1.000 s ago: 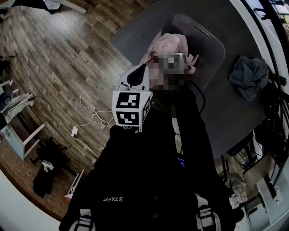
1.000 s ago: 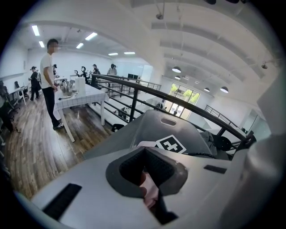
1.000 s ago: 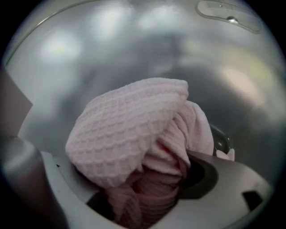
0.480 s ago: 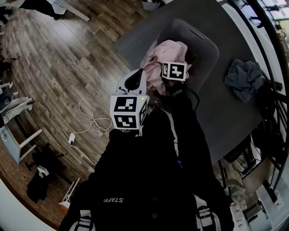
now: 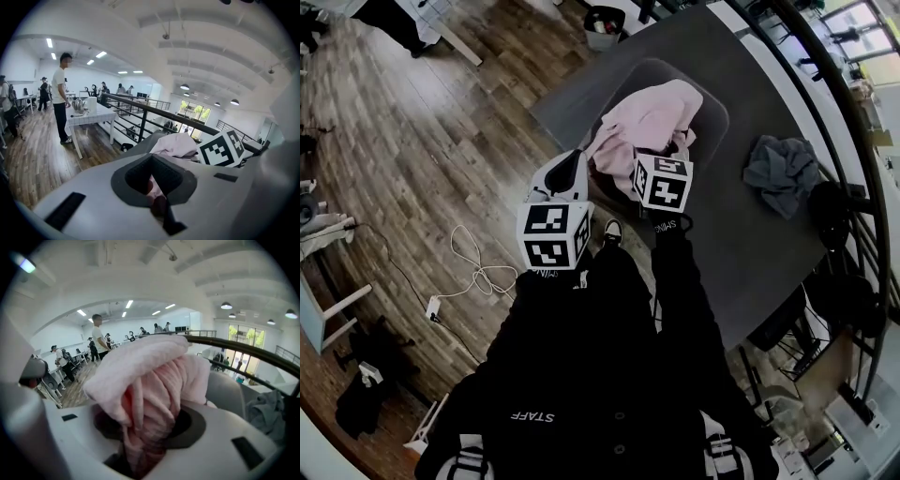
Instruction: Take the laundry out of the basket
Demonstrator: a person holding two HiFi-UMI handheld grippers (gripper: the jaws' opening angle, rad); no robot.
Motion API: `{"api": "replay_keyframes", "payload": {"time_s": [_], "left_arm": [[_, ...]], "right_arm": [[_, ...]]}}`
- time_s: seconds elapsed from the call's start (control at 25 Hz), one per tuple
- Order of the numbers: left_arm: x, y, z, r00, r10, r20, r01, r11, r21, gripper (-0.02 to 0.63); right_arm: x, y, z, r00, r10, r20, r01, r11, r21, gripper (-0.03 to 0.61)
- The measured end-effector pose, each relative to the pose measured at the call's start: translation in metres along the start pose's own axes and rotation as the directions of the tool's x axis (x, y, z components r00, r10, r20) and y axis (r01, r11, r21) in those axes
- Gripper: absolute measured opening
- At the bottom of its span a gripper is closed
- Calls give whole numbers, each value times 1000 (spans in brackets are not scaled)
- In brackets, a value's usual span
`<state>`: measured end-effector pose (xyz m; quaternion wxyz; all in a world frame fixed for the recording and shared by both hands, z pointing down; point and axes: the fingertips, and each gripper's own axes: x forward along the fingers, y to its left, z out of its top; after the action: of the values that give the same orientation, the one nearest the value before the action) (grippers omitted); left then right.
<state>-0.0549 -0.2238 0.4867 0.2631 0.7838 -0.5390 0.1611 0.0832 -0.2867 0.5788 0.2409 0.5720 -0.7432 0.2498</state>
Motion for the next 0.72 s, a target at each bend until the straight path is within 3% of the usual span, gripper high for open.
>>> {"api": "replay_keyframes", "payload": {"time_s": [0.24,0.72], "left_arm": [[-22,-2,23,998,4,68,-5,1000,8,0],[-63,-31,98,963,-49,263,33,997,64,0]], "right_arm": [[-66,6,52,981,-53,189,61,998,-35,201],[-188,8,139,881,-119,458,160,986,-52,204]]}}
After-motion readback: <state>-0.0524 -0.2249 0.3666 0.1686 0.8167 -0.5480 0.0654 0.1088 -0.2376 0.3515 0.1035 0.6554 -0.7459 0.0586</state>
